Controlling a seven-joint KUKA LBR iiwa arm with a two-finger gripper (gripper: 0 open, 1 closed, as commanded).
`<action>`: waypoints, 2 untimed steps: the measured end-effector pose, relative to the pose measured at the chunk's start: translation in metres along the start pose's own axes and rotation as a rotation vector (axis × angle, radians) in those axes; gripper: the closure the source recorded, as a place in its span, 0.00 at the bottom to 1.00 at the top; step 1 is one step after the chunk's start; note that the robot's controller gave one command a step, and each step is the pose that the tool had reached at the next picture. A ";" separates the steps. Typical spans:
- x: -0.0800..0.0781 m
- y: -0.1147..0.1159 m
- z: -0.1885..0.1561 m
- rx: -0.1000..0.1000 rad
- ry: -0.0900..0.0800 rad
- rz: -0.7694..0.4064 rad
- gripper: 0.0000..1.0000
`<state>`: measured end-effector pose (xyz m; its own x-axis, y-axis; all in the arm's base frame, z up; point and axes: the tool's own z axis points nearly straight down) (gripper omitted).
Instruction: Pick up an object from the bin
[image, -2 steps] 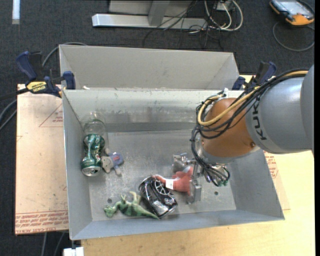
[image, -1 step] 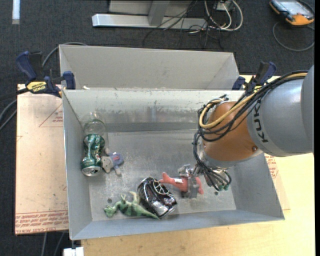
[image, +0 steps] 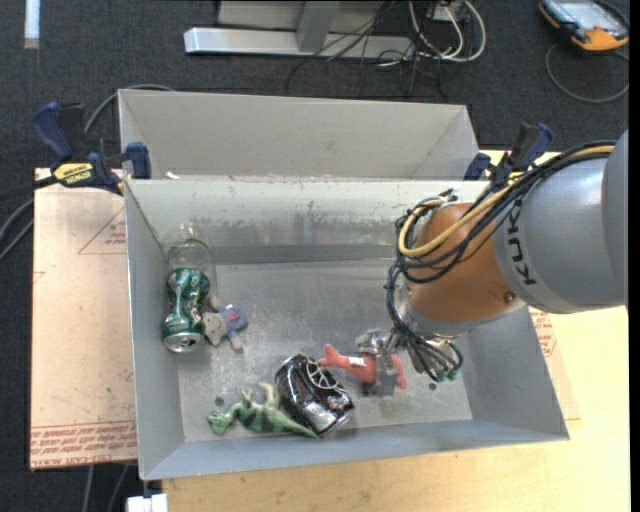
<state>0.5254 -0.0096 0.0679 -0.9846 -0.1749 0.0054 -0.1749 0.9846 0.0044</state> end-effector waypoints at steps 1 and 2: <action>0.002 0.001 -0.006 -0.001 0.008 0.000 1.00; 0.003 0.001 -0.027 -0.002 0.009 0.000 1.00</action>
Offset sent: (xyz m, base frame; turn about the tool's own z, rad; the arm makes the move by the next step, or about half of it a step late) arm -0.0001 0.0000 0.0261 0.0000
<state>0.5224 -0.0092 0.0947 -0.9845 -0.1748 0.0142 -0.1747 0.9846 0.0059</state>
